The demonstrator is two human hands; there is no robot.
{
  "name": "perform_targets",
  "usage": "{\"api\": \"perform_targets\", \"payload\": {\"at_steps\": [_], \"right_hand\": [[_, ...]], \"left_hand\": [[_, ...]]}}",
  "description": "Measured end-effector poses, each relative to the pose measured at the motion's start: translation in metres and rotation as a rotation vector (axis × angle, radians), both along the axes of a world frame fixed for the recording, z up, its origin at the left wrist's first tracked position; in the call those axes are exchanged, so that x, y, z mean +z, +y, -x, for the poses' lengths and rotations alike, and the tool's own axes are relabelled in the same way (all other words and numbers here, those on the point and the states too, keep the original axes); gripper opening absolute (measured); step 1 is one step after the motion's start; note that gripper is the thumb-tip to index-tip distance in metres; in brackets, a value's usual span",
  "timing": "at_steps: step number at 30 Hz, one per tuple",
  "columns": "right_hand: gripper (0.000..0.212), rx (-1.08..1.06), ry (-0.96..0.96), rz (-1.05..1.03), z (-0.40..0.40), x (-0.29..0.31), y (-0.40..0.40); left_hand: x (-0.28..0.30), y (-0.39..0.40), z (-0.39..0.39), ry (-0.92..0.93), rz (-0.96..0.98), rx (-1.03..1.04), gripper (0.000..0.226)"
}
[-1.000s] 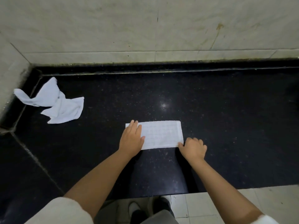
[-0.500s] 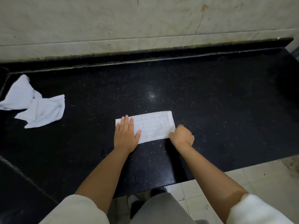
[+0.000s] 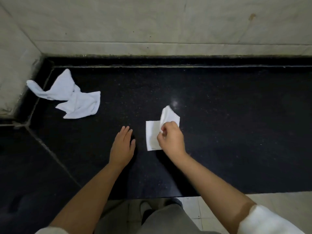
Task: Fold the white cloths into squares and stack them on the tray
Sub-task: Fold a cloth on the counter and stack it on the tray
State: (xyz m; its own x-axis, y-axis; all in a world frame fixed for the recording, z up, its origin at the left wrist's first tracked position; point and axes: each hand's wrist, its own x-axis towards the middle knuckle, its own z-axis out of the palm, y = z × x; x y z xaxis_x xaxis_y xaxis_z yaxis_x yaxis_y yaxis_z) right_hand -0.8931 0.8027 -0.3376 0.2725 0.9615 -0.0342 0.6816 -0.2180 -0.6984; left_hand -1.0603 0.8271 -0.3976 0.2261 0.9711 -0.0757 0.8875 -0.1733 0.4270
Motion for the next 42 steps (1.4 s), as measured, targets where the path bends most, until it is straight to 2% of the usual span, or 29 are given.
{"api": "perform_targets", "payload": {"at_steps": [2,4,6,10,13,16,19,21,23,25,29,31,35,38,40,42], "right_hand": [[0.006,0.145,-0.073,-0.037,0.021,-0.022,-0.002],[0.007,0.228,-0.166,0.018,0.033,-0.045,-0.003],[0.008,0.254,-0.24,0.04,0.036,-0.059,-0.003],[0.021,0.277,-0.326,-0.024,0.033,-0.068,-0.002],[0.014,0.282,-0.32,-0.03,0.03,-0.062,-0.001],[0.014,0.119,-0.11,0.023,0.018,-0.044,0.005],[0.016,-0.143,0.012,-0.133,-0.002,-0.017,0.013],[0.013,-0.176,0.002,-0.233,-0.007,-0.007,0.015],[0.011,-0.082,-0.051,-0.333,-0.004,-0.006,0.015],[0.011,0.108,-0.163,-0.372,0.006,-0.021,0.011],[0.019,0.369,-0.385,-0.185,0.025,-0.062,-0.005],[0.024,0.398,-0.44,-0.114,0.027,-0.068,-0.01],[0.022,0.41,-0.442,-0.102,0.025,-0.067,-0.008],[0.014,0.465,-0.373,-0.045,0.02,-0.066,-0.011],[0.023,0.498,-0.353,-0.033,0.011,-0.06,-0.014],[0.034,0.481,-0.427,-0.078,-0.003,-0.054,-0.02]], "left_hand": [[-0.001,-0.009,0.019,0.007,0.006,0.024,0.043],[-0.003,-0.019,0.035,0.001,0.008,0.043,0.039],[-0.006,-0.026,0.046,-0.002,0.043,0.061,0.042],[-0.014,-0.033,0.057,0.008,0.06,0.044,0.063],[-0.017,-0.035,0.055,0.002,0.073,0.027,0.066],[-0.018,-0.034,0.052,-0.009,0.077,0.009,0.065],[-0.02,-0.032,0.052,-0.01,0.07,-0.005,0.066],[-0.02,-0.031,0.052,-0.011,0.077,-0.007,0.065],[-0.019,-0.031,0.051,-0.019,0.078,-0.019,0.067],[-0.018,-0.031,0.05,-0.028,0.062,-0.029,0.071],[-0.017,-0.034,0.049,-0.027,0.052,-0.02,0.061],[-0.014,-0.036,0.049,-0.042,0.033,-0.022,0.065],[-0.014,-0.035,0.049,-0.08,-0.029,-0.021,0.043],[-0.015,-0.036,0.045,-0.057,-0.034,-0.036,0.056],[-0.014,-0.036,0.041,-0.028,-0.017,-0.059,0.048],[-0.011,-0.034,0.033,-0.038,-0.022,-0.124,0.038]]}}
